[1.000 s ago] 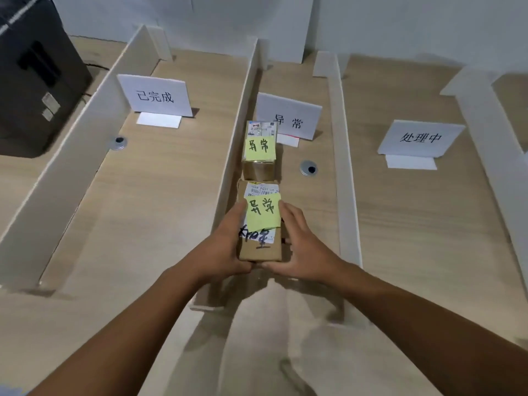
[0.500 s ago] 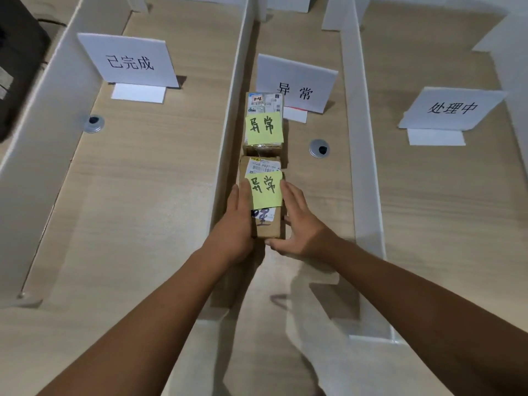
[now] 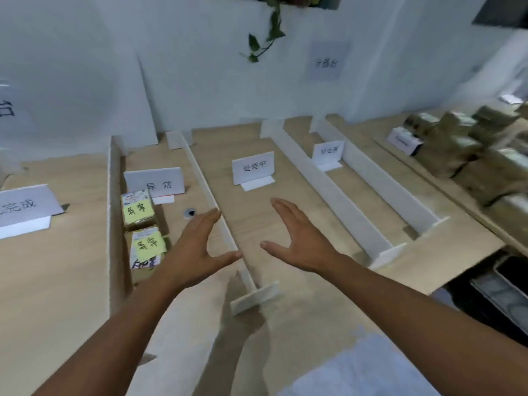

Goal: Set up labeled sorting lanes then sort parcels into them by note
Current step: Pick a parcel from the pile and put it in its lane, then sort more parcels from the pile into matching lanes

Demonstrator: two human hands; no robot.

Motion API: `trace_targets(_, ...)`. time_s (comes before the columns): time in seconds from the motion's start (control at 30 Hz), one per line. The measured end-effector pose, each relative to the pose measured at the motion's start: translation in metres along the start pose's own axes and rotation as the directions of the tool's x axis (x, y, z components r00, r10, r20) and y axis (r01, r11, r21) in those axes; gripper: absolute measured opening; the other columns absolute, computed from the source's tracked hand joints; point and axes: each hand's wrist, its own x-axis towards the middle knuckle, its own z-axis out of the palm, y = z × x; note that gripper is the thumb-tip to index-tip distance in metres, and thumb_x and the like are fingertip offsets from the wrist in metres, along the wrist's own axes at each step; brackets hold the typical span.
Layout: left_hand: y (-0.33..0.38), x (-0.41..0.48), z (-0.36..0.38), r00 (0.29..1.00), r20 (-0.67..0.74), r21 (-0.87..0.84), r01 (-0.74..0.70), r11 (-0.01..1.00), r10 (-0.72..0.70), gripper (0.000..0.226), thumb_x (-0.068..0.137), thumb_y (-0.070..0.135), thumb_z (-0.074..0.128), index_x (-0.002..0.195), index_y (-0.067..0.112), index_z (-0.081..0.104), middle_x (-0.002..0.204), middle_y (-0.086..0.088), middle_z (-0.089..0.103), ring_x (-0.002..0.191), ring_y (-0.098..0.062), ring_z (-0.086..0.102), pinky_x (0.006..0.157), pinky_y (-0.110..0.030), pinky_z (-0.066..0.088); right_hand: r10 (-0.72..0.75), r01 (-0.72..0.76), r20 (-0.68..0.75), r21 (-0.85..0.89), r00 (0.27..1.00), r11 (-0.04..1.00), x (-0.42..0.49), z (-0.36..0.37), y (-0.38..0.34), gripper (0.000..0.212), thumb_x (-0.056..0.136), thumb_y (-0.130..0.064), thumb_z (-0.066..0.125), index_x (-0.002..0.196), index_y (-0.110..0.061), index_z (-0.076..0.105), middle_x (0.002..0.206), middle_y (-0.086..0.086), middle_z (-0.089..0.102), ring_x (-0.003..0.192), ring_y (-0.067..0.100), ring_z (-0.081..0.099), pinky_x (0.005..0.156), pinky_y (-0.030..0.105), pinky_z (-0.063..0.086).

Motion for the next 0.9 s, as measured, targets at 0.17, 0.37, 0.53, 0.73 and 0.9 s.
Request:
trace_targets(0.17,0.125,0.01,0.061,0.942,0.168,-0.034,-0.288,0.957,0.289,0.126,0.06,0.084,0.067,0.162,0.033,0.012,0.164,0.021,0.008,0.155,-0.007,0.0,0.125,-0.033,0.01,0.115,-0.132,-0.141,-0.121,0.983,0.984,-0.116,-0.108,0.058,0.095,0.087,-0.068,0.061,0.161,-0.03,0.015,0.166,-0.012,0.019,0.152,0.005,0.015,0.119,0.025,0.021)
trace_targets(0.37,0.258,0.034,0.151,0.833,0.252,-0.05,-0.497,0.867,0.492,0.126,0.06,0.087,0.067,0.16,0.038,0.008,0.157,0.029,0.006,0.151,0.002,-0.005,0.124,-0.031,0.009,0.258,-0.311,-0.299,-0.146,0.919,0.939,-0.248,-0.204,0.146,0.096,0.088,-0.068,0.059,0.163,-0.027,0.014,0.168,-0.009,0.017,0.153,0.009,0.015,0.122,0.029,0.022)
trace_targets(0.53,0.385,0.066,0.252,0.746,0.294,-0.097,-0.599,0.795,0.598,0.12,0.066,0.079,0.072,0.16,0.038,0.01,0.157,0.03,0.006,0.148,0.006,-0.004,0.124,-0.03,0.009,0.33,-0.412,-0.372,-0.166,0.868,0.896,-0.34,-0.275,0.237,0.099,0.087,-0.066,0.062,0.163,-0.024,0.015,0.168,-0.005,0.017,0.154,0.011,0.015,0.124,0.035,0.022)
trace_targets(0.73,0.53,0.1,0.375,0.73,0.297,-0.15,-0.601,0.785,0.615,0.117,0.07,0.075,0.072,0.161,0.032,0.014,0.168,0.012,0.01,0.154,-0.007,0.002,0.124,-0.032,0.011,0.366,-0.464,-0.431,-0.145,0.825,0.874,-0.425,-0.373,0.347,0.098,0.088,-0.069,0.062,0.163,-0.027,0.014,0.168,-0.007,0.017,0.154,0.009,0.014,0.124,0.033,0.023)
trace_targets(0.9,0.617,0.144,0.453,0.71,0.318,-0.171,-0.609,0.774,0.629,0.119,0.067,0.083,0.067,0.161,0.035,0.011,0.167,0.018,0.006,0.154,-0.005,-0.002,0.125,-0.035,0.01,0.408,-0.506,-0.434,-0.137,0.803,0.851,-0.459,-0.436,0.441,0.099,0.087,-0.073,0.057,0.163,-0.032,0.01,0.168,-0.011,0.014,0.155,0.007,0.011,0.124,0.039,0.025)
